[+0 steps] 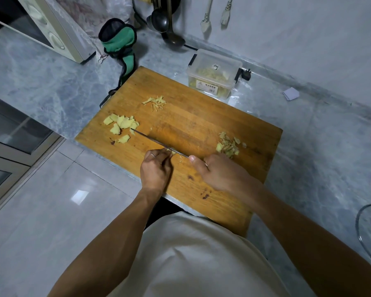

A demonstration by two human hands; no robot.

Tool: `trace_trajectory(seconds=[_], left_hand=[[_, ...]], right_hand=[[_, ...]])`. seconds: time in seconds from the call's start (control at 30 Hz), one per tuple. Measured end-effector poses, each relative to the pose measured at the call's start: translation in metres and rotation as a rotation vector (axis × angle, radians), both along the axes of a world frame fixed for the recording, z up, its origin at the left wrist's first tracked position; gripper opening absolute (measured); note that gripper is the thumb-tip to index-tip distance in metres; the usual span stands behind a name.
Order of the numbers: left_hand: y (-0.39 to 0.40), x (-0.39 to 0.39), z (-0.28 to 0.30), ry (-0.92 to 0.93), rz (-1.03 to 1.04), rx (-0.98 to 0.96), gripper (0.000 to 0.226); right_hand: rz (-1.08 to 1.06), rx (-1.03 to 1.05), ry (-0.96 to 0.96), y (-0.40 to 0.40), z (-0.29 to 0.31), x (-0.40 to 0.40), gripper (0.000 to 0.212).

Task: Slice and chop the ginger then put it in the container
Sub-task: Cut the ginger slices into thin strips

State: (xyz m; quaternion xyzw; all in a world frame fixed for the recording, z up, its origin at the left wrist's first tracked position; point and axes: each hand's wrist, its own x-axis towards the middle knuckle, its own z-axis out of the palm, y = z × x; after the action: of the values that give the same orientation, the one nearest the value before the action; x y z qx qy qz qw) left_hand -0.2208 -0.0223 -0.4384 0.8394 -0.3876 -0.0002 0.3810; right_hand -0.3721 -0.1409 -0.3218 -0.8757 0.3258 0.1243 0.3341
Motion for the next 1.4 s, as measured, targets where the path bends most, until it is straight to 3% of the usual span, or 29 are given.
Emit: trace_trajectory(seconds=[1.03,1.4], left_hand=[[0.000,0.000,0.007,0.077,0.036,-0.020,0.009],[-0.002,-0.002,0.002,0.017,0.065,-0.047,0.009]], right_hand=[[0.003,0.032,-0.022,0.003,0.007,0.003,0.065],[0.011,0.000,0.000,0.006,0.007,0.006,0.064]])
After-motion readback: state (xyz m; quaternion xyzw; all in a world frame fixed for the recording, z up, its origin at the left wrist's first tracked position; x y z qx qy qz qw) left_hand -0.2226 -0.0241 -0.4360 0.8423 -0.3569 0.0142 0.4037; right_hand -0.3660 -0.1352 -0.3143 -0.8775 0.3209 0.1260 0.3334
